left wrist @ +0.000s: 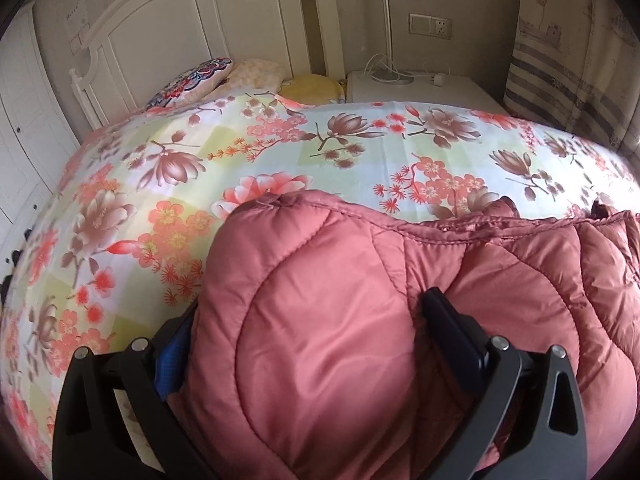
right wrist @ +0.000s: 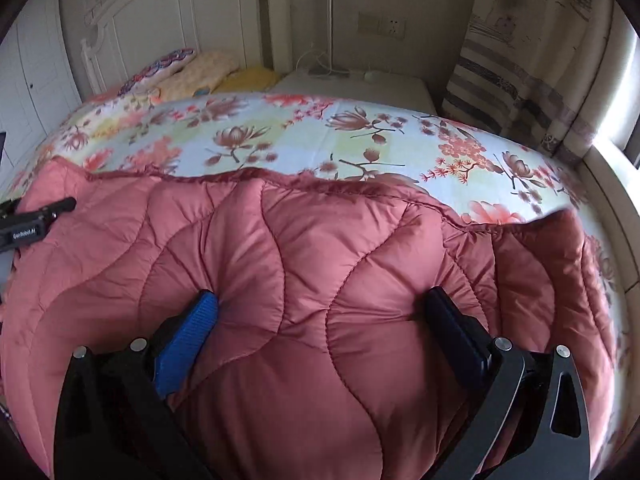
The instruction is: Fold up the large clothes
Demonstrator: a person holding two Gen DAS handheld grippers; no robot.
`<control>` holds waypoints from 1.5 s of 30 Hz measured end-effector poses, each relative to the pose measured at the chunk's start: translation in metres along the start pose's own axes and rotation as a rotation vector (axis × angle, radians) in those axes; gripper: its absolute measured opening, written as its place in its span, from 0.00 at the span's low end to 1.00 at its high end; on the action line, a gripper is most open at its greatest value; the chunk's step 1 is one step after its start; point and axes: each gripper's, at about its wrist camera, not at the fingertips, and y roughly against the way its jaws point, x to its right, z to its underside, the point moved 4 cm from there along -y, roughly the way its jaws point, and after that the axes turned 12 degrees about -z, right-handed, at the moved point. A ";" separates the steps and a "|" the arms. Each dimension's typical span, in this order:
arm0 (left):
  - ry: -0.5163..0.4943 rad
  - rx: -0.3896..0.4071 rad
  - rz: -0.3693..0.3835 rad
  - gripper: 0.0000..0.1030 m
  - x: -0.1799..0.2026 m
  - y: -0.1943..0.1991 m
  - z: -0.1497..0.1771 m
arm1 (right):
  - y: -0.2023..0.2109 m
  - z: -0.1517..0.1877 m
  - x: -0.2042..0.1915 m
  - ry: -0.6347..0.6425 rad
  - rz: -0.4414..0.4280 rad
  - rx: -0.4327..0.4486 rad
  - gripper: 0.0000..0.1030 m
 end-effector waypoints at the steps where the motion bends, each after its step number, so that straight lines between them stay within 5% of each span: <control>1: -0.023 0.026 -0.076 0.98 0.002 0.011 -0.004 | 0.001 -0.001 0.001 -0.003 0.006 -0.002 0.96; 3: -0.024 0.111 -0.132 0.98 0.008 0.042 -0.011 | 0.001 0.000 0.000 0.005 0.016 -0.006 0.96; 8: -0.031 0.238 0.139 0.98 0.051 0.112 -0.017 | 0.001 -0.001 -0.001 0.005 0.017 -0.005 0.96; 10: -0.120 0.259 0.135 0.98 0.082 0.114 -0.010 | 0.001 -0.001 -0.001 0.005 0.017 -0.004 0.96; 13: -0.252 0.184 0.088 0.98 0.125 0.076 0.014 | 0.001 -0.001 -0.001 0.002 0.012 -0.001 0.96; 19: -0.105 0.077 0.227 0.98 0.106 0.049 0.013 | 0.004 -0.002 0.000 -0.017 -0.011 0.003 0.96; 26: -0.103 0.080 0.225 0.98 0.104 0.049 0.013 | 0.069 0.004 -0.006 -0.016 0.000 0.119 0.96; 29: -0.104 0.085 0.218 0.98 0.103 0.052 0.014 | 0.086 0.016 0.012 -0.027 0.093 0.130 0.96; 31: -0.102 0.087 0.222 0.98 0.103 0.053 0.014 | 0.074 0.030 0.035 -0.067 0.156 0.077 0.96; 33: -0.105 0.087 0.216 0.98 0.104 0.053 0.014 | 0.058 0.044 0.054 -0.117 0.093 0.080 0.96; 40: -0.100 0.066 0.181 0.98 0.094 0.070 0.007 | 0.050 0.038 0.048 -0.096 0.128 0.056 0.96; 43: -0.095 0.138 0.251 0.98 0.090 0.103 0.008 | 0.048 0.039 0.047 -0.112 0.105 0.059 0.96; 45: -0.176 0.205 0.200 0.98 0.100 0.114 0.017 | 0.046 0.038 0.045 -0.109 0.108 0.059 0.96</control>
